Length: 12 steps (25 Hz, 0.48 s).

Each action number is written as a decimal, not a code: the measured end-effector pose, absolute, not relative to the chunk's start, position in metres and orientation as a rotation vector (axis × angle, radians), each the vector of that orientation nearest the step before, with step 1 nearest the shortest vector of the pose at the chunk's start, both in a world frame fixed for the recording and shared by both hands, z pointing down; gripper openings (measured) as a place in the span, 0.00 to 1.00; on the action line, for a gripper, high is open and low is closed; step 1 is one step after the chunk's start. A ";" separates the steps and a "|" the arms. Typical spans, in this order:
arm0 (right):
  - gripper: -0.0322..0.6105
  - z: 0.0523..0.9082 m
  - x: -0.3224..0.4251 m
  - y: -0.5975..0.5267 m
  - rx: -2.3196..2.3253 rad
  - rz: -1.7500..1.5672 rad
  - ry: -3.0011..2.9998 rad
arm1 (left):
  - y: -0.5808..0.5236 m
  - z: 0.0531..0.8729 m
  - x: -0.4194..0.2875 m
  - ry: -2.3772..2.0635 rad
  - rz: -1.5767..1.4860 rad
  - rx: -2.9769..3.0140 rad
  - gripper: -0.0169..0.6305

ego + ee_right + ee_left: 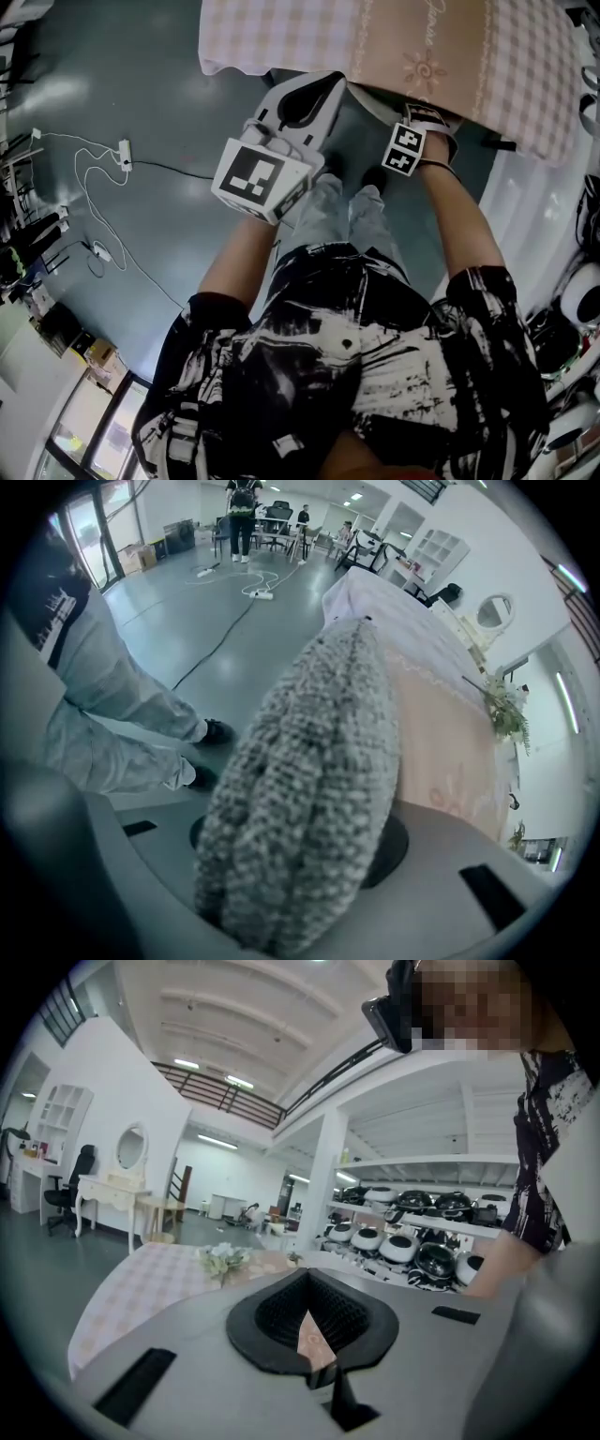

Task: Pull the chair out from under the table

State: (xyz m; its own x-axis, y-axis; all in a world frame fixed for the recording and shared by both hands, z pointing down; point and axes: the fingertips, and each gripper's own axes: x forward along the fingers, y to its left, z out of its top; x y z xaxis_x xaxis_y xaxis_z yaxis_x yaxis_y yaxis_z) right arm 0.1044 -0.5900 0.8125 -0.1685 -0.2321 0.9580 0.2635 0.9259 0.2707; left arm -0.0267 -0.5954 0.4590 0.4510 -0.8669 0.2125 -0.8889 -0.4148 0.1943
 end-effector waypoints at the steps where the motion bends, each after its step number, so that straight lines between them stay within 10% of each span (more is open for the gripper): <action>1: 0.31 0.812 0.104 -0.589 -0.025 -0.434 -1.685 | -0.597 0.459 -0.025 -1.504 0.110 2.430 0.03; 12: 0.27 0.814 0.118 -0.587 -0.037 -0.410 -1.696 | -0.599 0.459 -0.011 -1.480 0.101 2.444 0.03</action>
